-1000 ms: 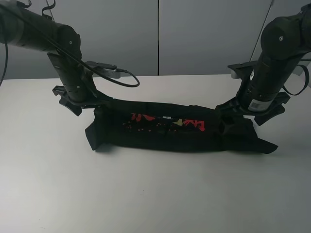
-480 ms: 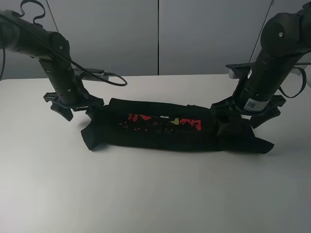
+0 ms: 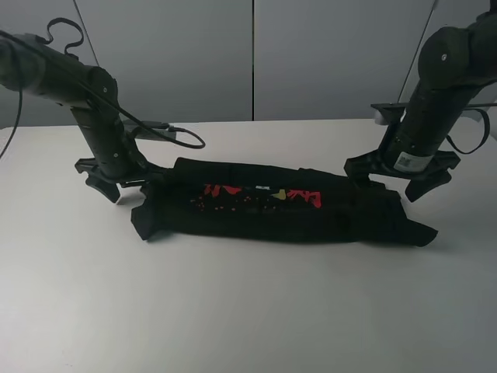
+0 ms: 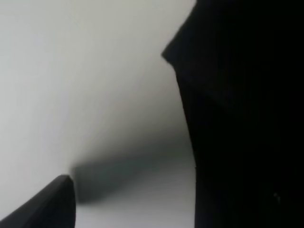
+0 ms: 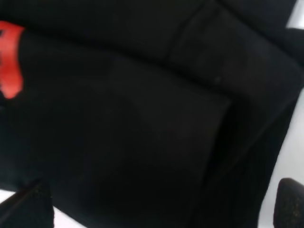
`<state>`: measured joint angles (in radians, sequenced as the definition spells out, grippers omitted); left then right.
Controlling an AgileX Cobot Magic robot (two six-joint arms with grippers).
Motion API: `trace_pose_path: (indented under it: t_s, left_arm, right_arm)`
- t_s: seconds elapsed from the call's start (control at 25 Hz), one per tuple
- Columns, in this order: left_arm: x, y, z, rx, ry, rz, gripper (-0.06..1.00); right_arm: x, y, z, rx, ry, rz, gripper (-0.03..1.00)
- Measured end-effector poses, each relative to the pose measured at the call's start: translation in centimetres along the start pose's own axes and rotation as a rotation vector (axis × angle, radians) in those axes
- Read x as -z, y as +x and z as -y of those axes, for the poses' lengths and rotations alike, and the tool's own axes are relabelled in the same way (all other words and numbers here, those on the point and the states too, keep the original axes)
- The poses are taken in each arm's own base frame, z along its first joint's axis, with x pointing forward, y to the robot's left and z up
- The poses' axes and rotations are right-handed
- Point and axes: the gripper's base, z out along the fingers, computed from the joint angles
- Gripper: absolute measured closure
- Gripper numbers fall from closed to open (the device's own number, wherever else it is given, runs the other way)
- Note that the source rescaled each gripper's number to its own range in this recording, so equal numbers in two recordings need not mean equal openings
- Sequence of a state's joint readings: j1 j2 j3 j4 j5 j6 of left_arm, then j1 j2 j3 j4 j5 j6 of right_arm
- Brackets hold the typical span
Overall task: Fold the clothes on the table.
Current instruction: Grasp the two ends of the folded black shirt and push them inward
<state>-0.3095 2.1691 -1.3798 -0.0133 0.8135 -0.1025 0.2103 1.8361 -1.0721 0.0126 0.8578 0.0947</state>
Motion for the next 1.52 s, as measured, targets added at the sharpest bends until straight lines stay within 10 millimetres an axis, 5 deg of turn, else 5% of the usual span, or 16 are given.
trace_pose_path:
  t_s: [0.4,0.72,1.52]
  left_arm:
    - [-0.3,-0.2,0.0,0.009,0.010,-0.016,-0.05]
    - [-0.4,-0.2,-0.1,0.022,0.020,-0.021,-0.05]
    - [-0.4,-0.2,0.1,0.011,0.044,-0.020,-0.05]
  right_arm:
    - [-0.1,-0.4,0.2,0.004,0.006,0.043,-0.03]
    - [-2.1,-0.7,3.5,-0.081,-0.042,-0.035,-0.03]
    - [-5.5,-1.2,3.2,-0.103,-0.087,-0.067,-0.03]
